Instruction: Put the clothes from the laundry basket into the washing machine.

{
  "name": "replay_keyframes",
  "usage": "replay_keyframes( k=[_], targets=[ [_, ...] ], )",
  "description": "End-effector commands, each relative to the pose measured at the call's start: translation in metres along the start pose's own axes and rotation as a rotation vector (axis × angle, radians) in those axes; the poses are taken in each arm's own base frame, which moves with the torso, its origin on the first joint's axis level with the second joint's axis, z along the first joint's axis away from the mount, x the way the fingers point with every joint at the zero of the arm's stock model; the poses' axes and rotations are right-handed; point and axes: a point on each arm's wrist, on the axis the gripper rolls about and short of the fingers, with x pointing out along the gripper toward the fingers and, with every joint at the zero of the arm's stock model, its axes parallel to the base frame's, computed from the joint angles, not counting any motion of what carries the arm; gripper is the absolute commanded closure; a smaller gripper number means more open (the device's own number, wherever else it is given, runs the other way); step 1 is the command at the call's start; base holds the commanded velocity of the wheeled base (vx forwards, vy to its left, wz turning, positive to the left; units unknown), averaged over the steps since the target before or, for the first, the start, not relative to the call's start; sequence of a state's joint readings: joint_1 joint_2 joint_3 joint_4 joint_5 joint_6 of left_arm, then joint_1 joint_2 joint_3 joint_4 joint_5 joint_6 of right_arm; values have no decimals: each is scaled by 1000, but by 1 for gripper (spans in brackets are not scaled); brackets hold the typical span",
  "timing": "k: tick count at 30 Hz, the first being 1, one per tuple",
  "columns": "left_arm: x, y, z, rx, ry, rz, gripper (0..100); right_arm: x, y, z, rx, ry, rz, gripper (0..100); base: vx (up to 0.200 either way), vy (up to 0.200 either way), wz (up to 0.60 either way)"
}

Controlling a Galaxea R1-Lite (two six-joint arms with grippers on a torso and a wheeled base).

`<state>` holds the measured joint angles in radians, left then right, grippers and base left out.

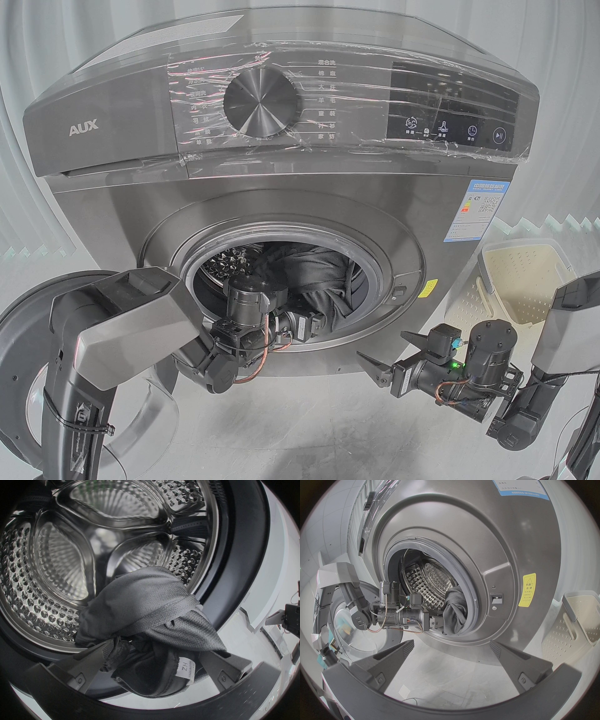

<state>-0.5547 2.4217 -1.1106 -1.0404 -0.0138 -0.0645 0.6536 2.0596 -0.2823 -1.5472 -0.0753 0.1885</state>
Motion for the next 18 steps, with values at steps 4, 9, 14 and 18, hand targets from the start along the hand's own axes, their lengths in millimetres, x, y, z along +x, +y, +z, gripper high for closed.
replay_keyframes(
  k=[4,9,14,18],
  targets=[
    [18,-2,-9,22,-7,-24,0,0,0,-1,0,3,-1,0,0,0,0],
    [38,2,-17,31,-27,-17,0,2,-1,-4,-1,14,-3,0,0,0,0],
    [47,3,-19,31,-47,-4,100,2,-1,-4,-1,14,-3,0,0,0,0],
    [55,7,-10,23,-105,51,100,2,0,-4,-1,15,-1,0,0,0,0]
  ],
)
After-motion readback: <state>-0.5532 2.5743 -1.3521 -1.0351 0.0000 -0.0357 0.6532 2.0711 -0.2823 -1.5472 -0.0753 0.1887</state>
